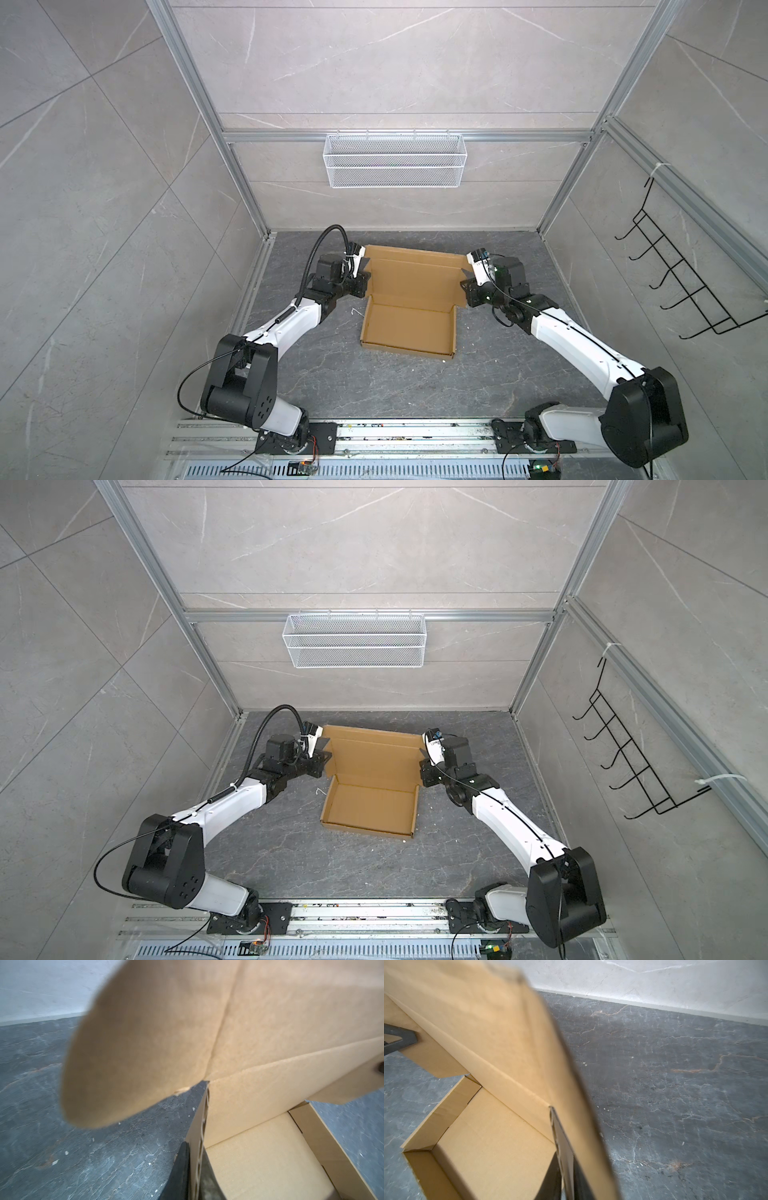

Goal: Fold the paper box

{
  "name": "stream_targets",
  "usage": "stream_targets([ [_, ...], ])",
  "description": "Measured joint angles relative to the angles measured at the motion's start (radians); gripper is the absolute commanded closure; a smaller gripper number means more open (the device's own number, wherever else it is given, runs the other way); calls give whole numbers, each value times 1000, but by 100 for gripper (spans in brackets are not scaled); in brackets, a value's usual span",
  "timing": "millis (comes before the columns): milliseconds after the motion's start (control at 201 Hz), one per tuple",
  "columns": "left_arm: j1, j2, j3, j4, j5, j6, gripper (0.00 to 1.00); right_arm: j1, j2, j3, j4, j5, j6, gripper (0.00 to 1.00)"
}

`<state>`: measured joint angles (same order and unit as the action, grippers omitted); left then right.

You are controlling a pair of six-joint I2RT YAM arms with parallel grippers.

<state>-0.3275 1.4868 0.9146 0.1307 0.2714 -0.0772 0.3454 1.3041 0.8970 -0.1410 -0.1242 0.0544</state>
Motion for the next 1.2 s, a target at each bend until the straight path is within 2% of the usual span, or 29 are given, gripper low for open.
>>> stream_targets([
  [299,-11,-42,-37,31,-72,-15,90,88,-6,-32,89,163,75,84],
  [493,-11,-54,-43,51,-98,-18,90,105,19,0,102,187,100,82],
  [632,-11,-61,-74,66,-124,-19,90,116,30,1,104,188,103,75],
  [826,-11,-71,-94,76,-142,-8,90,116,38,8,43,162,39,67],
  [1070,-8,-72,-94,74,-151,13,90,116,105,101,-84,143,-62,59],
  [1199,-8,-79,-94,71,-164,16,90,116,106,115,-127,143,-97,63],
])
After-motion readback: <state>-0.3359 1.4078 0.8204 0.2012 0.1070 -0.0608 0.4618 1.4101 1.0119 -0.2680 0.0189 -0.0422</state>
